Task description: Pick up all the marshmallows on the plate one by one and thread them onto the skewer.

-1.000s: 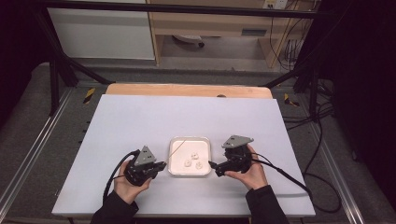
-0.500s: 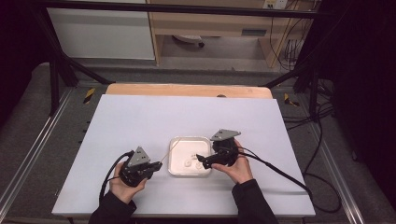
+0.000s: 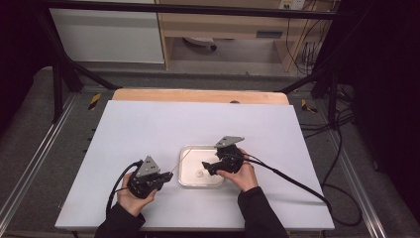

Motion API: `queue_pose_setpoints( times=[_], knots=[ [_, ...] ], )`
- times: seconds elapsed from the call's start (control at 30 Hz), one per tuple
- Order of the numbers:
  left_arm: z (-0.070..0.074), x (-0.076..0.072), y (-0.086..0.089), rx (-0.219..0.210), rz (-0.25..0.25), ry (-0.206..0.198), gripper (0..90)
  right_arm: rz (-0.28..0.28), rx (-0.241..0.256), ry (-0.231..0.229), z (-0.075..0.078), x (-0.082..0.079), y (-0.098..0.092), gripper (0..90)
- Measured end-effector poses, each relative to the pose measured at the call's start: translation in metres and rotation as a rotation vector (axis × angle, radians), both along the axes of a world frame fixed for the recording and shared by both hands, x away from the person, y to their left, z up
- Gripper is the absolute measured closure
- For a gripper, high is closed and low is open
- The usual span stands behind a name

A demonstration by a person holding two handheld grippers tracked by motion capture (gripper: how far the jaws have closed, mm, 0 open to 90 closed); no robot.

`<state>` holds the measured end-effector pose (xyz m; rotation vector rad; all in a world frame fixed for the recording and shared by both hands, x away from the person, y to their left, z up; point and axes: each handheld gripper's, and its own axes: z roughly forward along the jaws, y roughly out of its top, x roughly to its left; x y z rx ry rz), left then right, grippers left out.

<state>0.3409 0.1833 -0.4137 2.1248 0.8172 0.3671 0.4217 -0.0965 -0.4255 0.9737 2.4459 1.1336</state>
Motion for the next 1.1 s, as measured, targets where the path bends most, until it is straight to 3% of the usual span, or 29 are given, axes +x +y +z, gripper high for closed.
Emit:
queue_pose_setpoints(
  times=[0.07, 0.3, 0.53, 0.83, 1.1],
  knots=[
    [0.0, 0.0, 0.0, -0.002, 0.001, 0.0, 88.1, 0.021, -0.011, 0.015, -0.006, 0.001, 0.002, 27.5],
    [-0.001, 0.0, -0.002, -0.005, -0.004, 0.004, 88.1, 0.064, -0.027, 0.03, -0.015, 0.002, 0.006, 39.2],
    [-0.003, 0.0, -0.004, -0.002, -0.012, 0.007, 88.1, 0.106, -0.025, 0.016, -0.021, 0.002, 0.009, 54.1],
    [-0.002, -0.001, -0.005, -0.003, -0.014, 0.003, 88.1, 0.127, -0.035, 0.01, -0.025, 0.002, 0.01, 63.7],
    [-0.003, -0.002, -0.007, -0.005, -0.016, -0.004, 88.1, 0.117, -0.014, 0.023, -0.024, 0.002, 0.009, 69.3]
  ],
)
